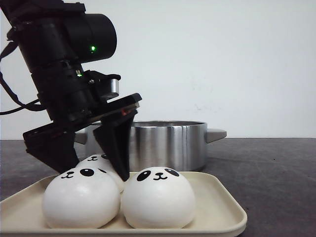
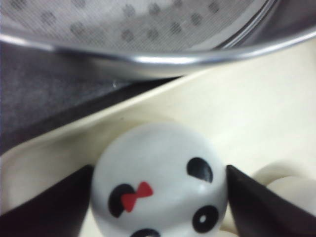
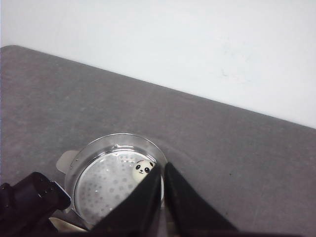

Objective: Steam buns
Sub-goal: 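Lower the left gripper onto the rear panda bun nearest it and grasp, then lift the bun with the left gripper and lower it into the pot, then open the left gripper to release the bun and withdraw, then lower the right gripper onto the front panda bun nearest it and grasp, then lift the bun with the right gripper and carry it into the pot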

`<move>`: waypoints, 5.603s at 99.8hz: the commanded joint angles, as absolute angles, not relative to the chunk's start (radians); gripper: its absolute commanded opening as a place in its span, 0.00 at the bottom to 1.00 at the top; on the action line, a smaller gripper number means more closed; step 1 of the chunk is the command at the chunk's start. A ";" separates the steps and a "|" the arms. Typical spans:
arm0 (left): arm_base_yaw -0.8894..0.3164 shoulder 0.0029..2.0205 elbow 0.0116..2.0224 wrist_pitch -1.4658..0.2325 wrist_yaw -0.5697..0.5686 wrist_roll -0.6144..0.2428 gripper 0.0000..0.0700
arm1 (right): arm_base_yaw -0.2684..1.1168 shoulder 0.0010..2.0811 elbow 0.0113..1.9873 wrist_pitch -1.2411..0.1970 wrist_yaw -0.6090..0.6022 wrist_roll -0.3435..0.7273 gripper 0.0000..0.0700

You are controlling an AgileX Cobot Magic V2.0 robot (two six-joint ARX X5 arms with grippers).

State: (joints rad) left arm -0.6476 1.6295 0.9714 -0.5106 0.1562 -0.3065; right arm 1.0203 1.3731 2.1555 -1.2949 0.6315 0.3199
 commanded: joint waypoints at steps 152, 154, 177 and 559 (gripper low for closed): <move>-0.482 1.795 1.456 -0.492 0.101 -0.281 0.01 | 1.032 1.385 2.177 -1.310 0.636 0.334 0.00; -0.481 1.806 1.456 -0.486 0.101 -0.281 0.01 | 1.032 1.385 2.177 -1.310 0.636 0.334 0.00; -0.479 1.880 1.456 -0.422 0.101 -0.281 0.01 | 1.032 1.385 2.177 -1.311 0.636 0.346 0.00; -0.505 0.883 1.465 -0.838 0.049 -0.214 0.67 | 0.750 1.619 1.436 -0.522 0.006 0.433 0.02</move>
State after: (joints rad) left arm -0.4999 0.8764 1.4437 -0.8474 0.0509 -0.2203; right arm 0.7643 1.5700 1.4242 -0.5266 0.0303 0.4526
